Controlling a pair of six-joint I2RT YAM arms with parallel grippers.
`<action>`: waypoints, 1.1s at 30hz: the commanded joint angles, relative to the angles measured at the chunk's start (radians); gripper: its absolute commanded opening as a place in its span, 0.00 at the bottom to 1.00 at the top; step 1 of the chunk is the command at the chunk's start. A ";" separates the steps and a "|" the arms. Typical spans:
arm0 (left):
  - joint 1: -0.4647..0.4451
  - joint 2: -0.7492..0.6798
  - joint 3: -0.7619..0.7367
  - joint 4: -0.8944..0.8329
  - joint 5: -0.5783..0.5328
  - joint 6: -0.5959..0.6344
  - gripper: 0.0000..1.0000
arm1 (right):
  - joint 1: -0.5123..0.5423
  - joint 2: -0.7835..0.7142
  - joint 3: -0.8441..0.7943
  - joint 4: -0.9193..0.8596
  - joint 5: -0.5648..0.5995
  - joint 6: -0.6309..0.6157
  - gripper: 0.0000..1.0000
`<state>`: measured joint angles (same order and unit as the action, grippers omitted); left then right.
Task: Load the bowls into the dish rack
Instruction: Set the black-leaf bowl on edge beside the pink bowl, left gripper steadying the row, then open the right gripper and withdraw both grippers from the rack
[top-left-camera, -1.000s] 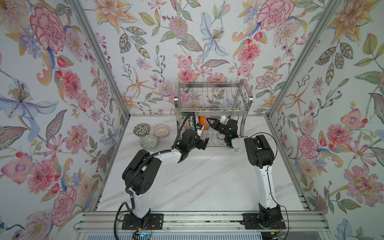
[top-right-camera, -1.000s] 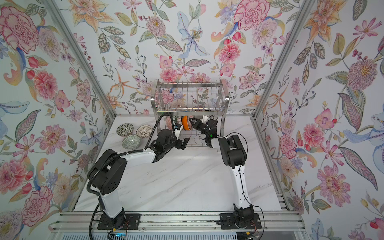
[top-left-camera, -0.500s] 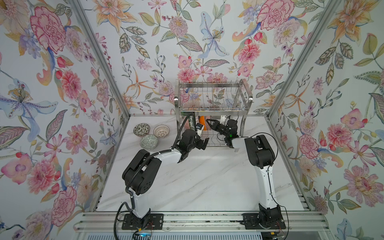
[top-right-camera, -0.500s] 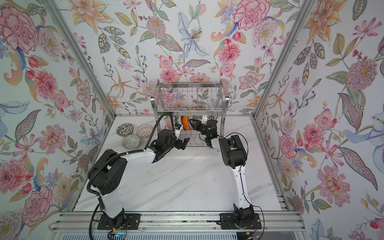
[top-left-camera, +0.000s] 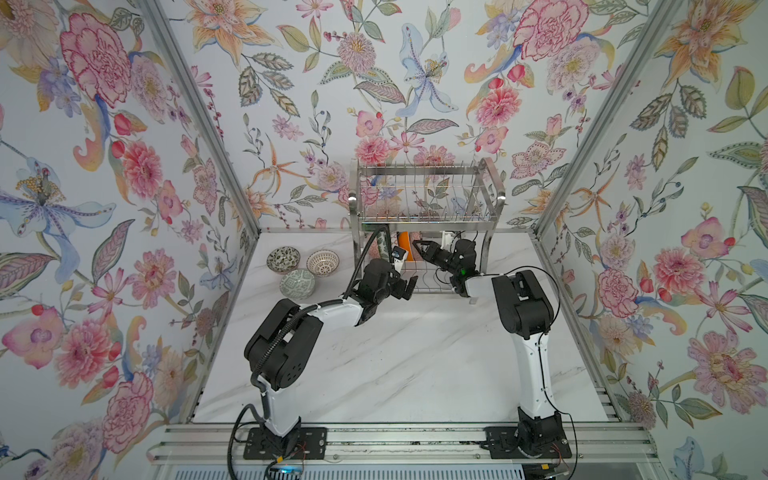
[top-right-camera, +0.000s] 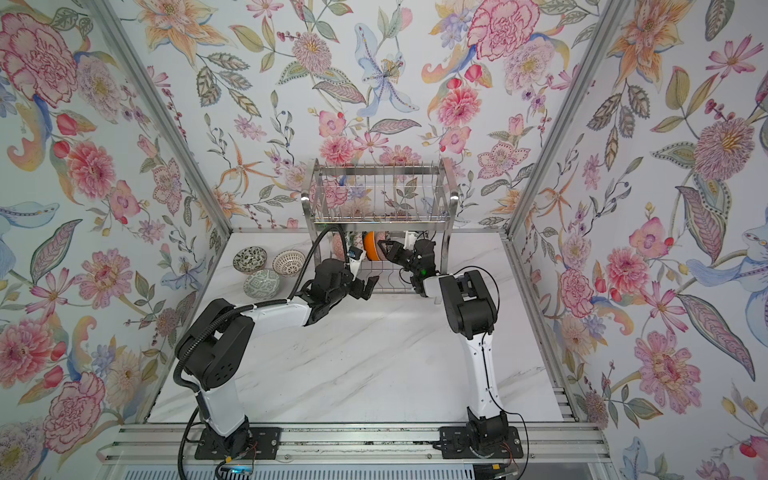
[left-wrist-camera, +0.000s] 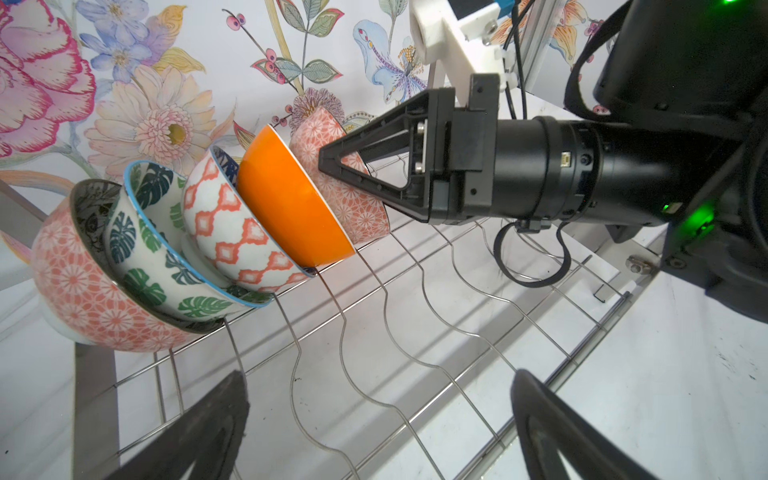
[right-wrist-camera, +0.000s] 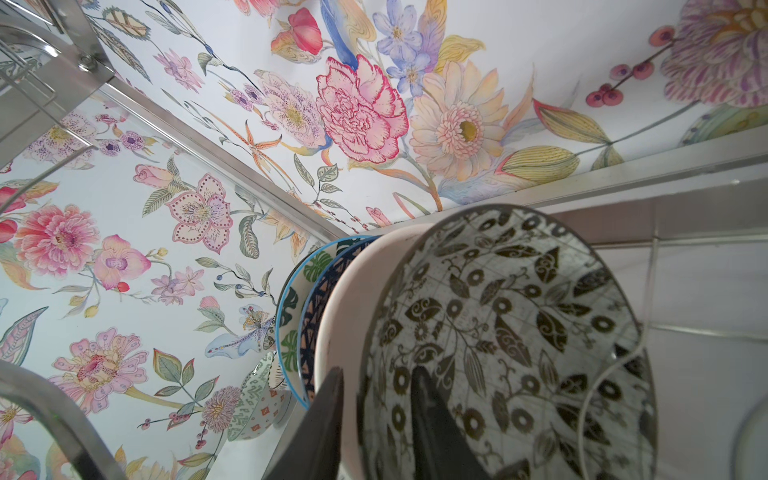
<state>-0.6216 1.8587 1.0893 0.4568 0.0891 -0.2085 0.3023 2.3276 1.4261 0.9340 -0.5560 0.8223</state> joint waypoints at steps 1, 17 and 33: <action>0.010 -0.036 -0.016 -0.007 -0.017 -0.011 0.99 | -0.022 -0.072 -0.022 -0.008 0.012 -0.027 0.35; 0.008 -0.108 -0.074 -0.022 -0.038 -0.028 0.99 | -0.030 -0.184 -0.145 -0.032 0.037 -0.071 0.77; 0.005 -0.284 -0.244 -0.049 -0.097 -0.080 0.99 | -0.006 -0.400 -0.337 -0.155 0.093 -0.207 0.99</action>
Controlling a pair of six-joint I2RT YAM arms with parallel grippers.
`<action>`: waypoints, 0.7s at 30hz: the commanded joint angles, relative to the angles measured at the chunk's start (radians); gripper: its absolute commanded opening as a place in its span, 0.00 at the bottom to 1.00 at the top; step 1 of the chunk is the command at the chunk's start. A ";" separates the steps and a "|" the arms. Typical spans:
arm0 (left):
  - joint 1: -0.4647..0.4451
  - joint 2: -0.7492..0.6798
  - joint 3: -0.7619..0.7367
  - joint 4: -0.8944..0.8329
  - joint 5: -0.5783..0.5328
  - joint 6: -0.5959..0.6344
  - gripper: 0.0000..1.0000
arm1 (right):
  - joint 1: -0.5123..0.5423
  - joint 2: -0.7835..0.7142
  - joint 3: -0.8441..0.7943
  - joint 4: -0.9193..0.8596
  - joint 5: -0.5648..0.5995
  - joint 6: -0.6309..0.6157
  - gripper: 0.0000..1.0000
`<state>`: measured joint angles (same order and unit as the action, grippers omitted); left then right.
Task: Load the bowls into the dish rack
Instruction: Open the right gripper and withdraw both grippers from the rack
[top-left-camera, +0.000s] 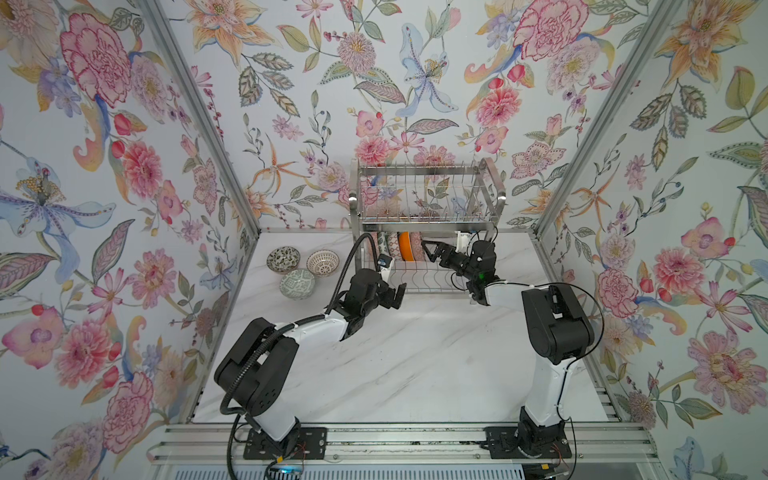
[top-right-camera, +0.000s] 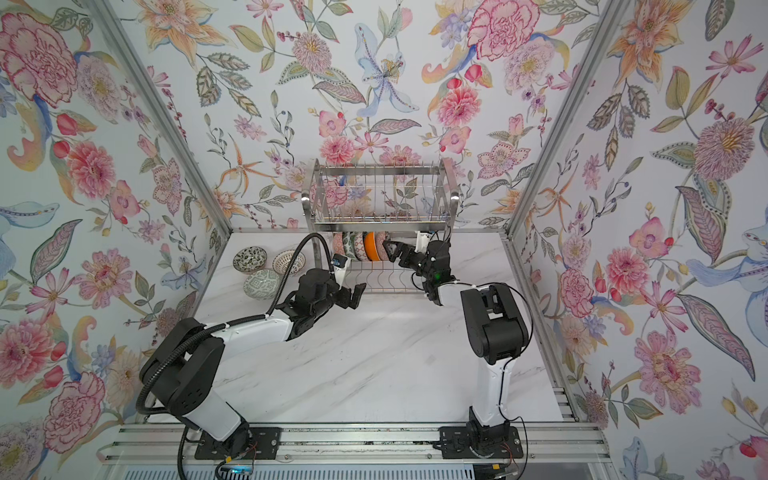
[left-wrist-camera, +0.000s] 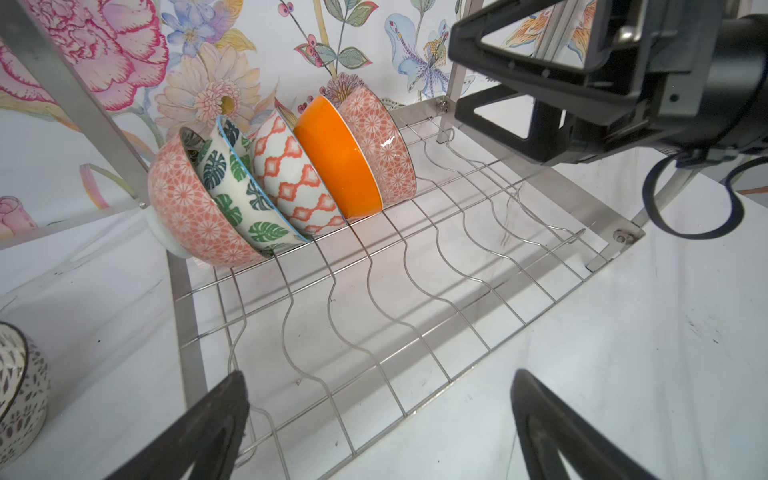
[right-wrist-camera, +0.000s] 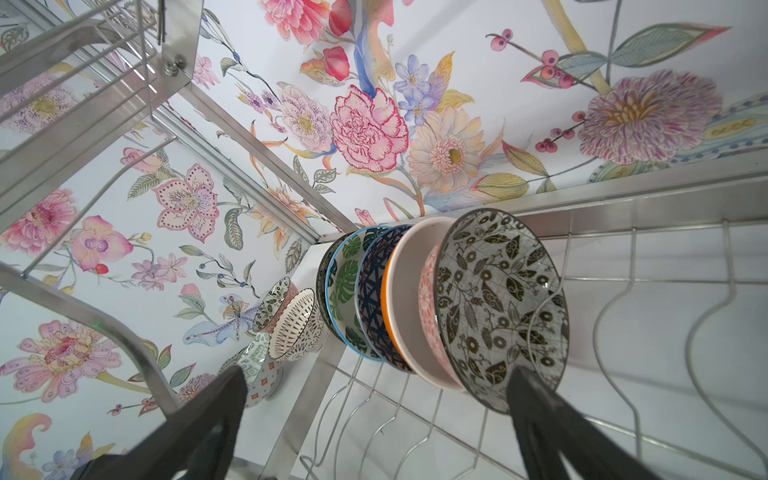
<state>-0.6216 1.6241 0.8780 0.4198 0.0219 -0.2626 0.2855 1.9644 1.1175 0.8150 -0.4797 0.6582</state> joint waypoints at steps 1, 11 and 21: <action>0.005 -0.053 -0.047 -0.013 -0.037 -0.029 0.99 | 0.017 -0.048 -0.038 -0.047 0.026 -0.052 0.99; 0.005 -0.240 -0.169 -0.058 -0.134 -0.062 0.99 | 0.080 -0.157 -0.116 -0.127 0.081 -0.120 0.99; 0.023 -0.358 -0.232 -0.203 -0.277 -0.123 0.99 | 0.171 -0.262 -0.177 -0.283 0.180 -0.217 0.99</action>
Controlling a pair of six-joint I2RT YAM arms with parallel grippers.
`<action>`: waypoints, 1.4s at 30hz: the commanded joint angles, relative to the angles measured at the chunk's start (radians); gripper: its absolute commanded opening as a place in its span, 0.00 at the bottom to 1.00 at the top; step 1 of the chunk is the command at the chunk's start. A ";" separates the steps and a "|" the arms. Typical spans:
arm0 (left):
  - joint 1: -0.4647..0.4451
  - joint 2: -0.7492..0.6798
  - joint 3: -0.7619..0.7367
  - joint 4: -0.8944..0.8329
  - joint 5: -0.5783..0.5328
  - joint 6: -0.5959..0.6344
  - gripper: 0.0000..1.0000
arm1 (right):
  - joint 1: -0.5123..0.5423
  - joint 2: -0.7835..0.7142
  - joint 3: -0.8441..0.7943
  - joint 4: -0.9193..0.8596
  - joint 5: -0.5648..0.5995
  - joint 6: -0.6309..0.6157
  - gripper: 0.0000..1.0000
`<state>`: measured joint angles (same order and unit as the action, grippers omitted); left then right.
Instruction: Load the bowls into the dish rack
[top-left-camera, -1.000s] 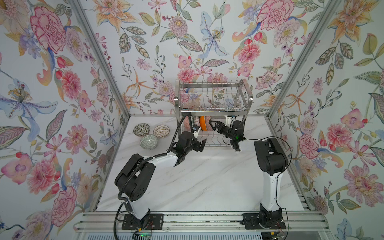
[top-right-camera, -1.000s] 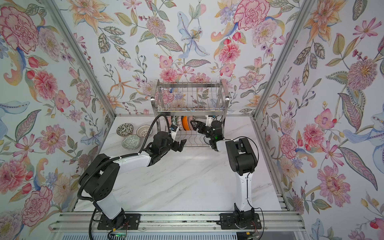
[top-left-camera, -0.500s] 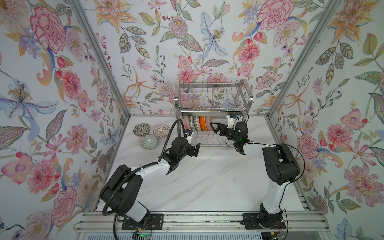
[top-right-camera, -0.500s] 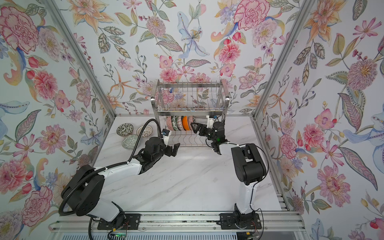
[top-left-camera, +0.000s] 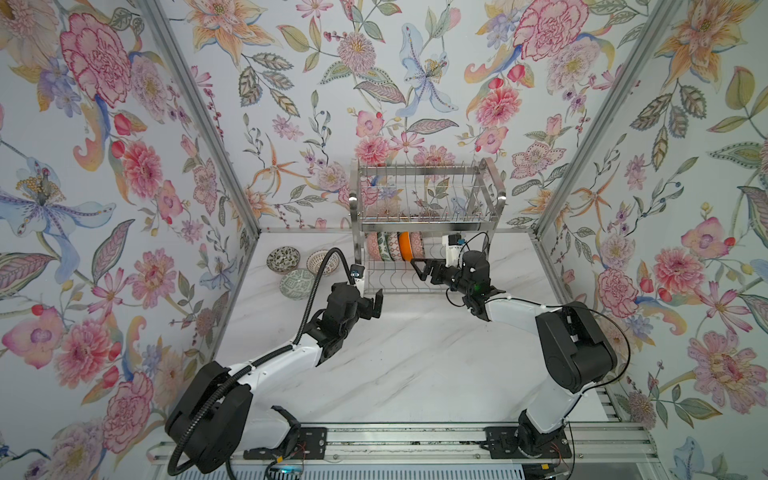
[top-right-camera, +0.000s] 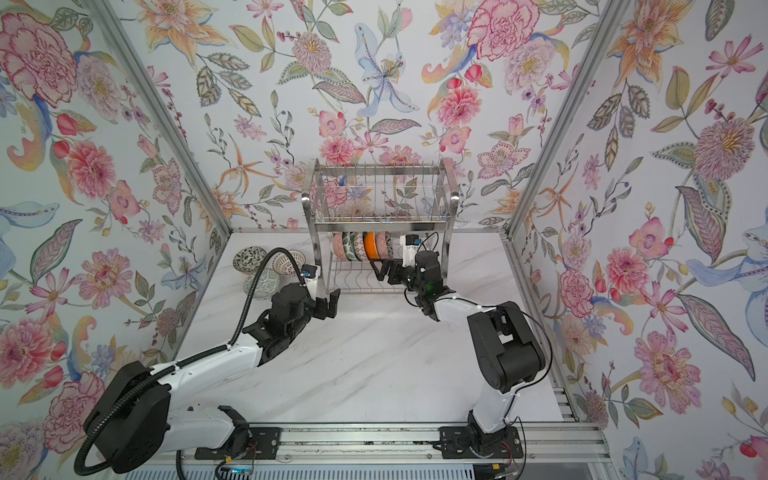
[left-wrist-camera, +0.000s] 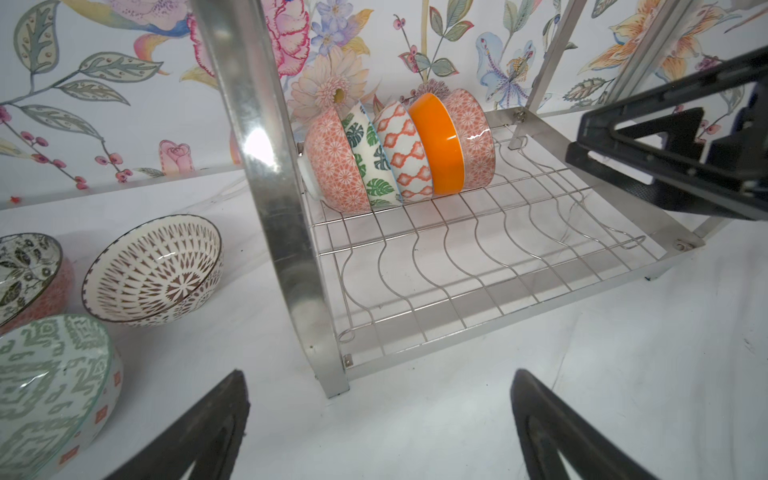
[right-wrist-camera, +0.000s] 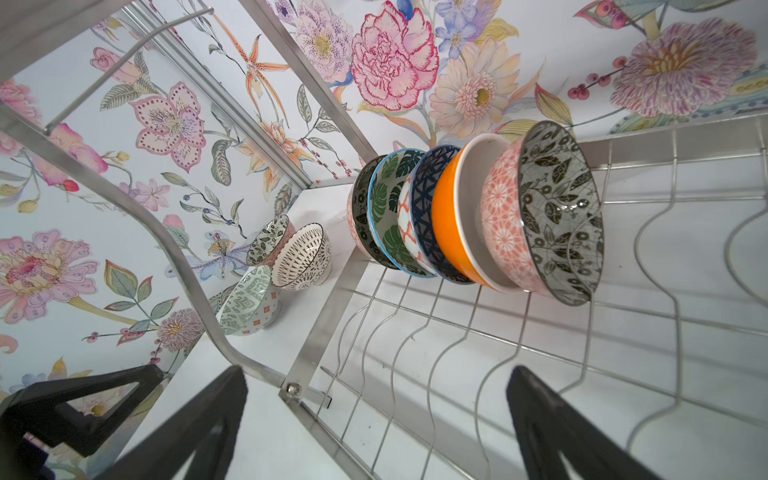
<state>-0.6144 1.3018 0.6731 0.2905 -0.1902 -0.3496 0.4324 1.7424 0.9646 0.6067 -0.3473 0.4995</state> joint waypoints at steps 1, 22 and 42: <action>0.018 -0.049 -0.034 -0.092 -0.085 -0.052 0.99 | 0.035 -0.053 -0.033 -0.092 0.059 -0.068 0.99; 0.388 -0.094 0.158 -0.604 0.057 -0.180 0.99 | 0.309 -0.250 0.062 -0.506 0.321 -0.276 0.99; 0.544 0.335 0.452 -0.607 0.148 -0.099 0.96 | 0.505 -0.068 0.298 -0.602 0.418 -0.398 0.99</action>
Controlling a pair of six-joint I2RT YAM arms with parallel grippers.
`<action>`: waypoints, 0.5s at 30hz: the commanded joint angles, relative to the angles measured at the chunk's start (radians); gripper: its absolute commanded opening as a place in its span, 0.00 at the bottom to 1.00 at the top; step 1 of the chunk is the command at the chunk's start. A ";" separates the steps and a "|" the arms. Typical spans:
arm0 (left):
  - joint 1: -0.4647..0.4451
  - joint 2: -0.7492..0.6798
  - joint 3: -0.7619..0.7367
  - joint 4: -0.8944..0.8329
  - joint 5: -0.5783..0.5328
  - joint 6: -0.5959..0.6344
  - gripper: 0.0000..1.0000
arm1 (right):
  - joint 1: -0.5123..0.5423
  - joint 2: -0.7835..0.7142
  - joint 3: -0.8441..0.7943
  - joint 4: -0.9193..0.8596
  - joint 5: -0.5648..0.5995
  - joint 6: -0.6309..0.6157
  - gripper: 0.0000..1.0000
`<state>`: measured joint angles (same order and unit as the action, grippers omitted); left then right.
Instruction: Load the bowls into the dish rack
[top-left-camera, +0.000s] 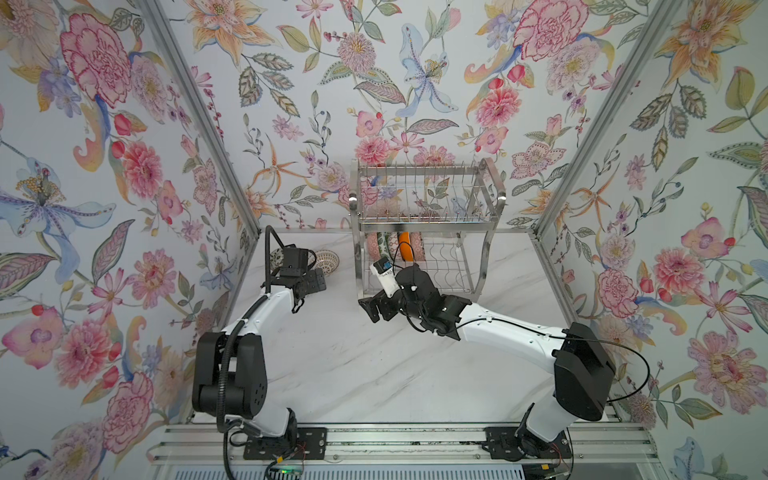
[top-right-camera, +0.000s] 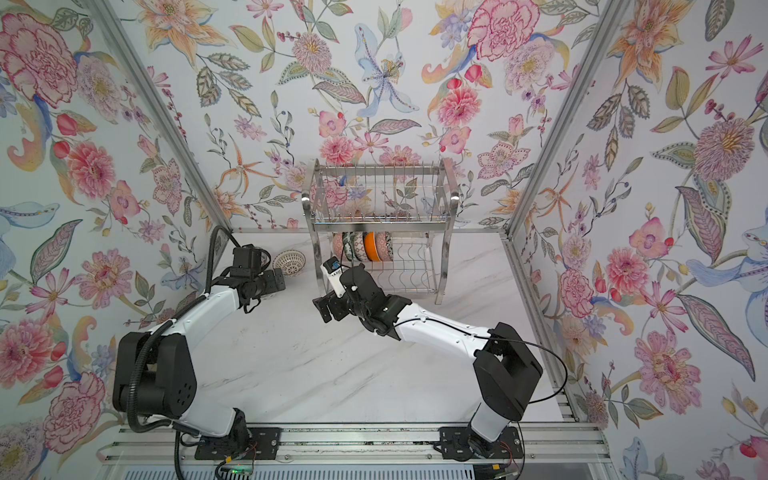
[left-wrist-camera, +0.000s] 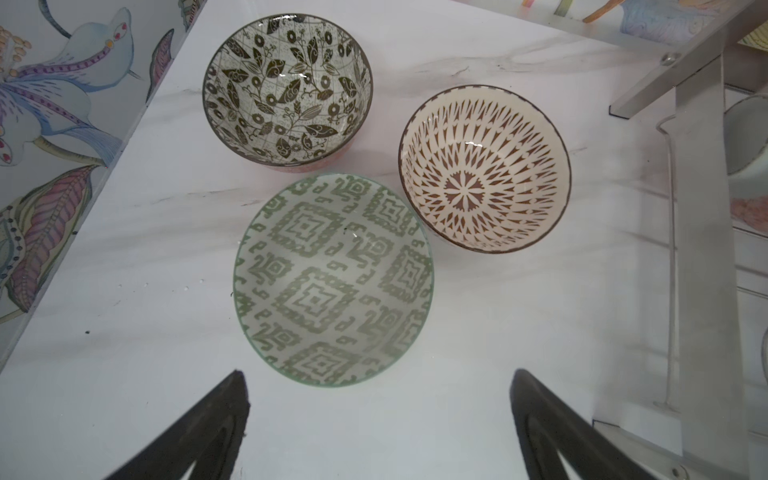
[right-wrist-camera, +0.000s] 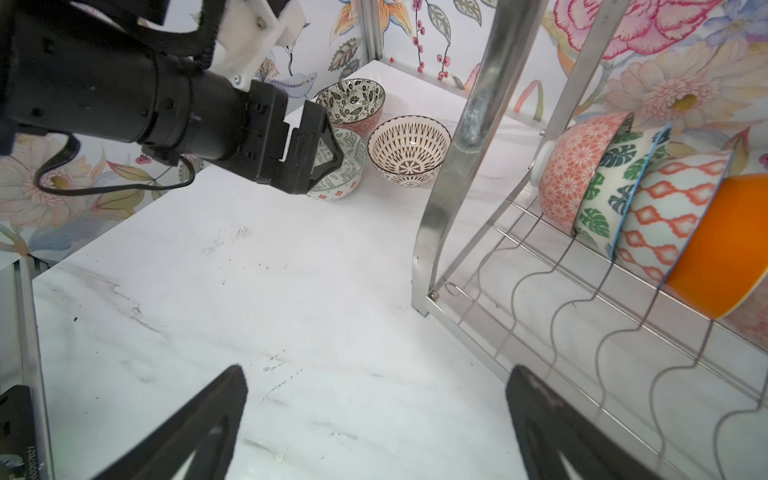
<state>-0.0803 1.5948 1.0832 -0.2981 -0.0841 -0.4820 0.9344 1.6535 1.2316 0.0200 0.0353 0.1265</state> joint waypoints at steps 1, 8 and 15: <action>0.009 0.063 0.056 -0.016 0.059 0.037 0.95 | 0.003 0.024 0.030 -0.010 0.038 -0.022 0.99; 0.008 0.174 0.149 -0.039 0.083 0.047 0.87 | -0.001 0.064 0.063 -0.015 0.054 -0.030 0.99; 0.008 0.234 0.177 -0.052 0.092 0.070 0.72 | -0.008 0.089 0.091 -0.021 0.052 -0.031 0.99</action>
<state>-0.0776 1.7981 1.2274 -0.3172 -0.0029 -0.4397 0.9337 1.7222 1.2766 0.0082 0.0723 0.1081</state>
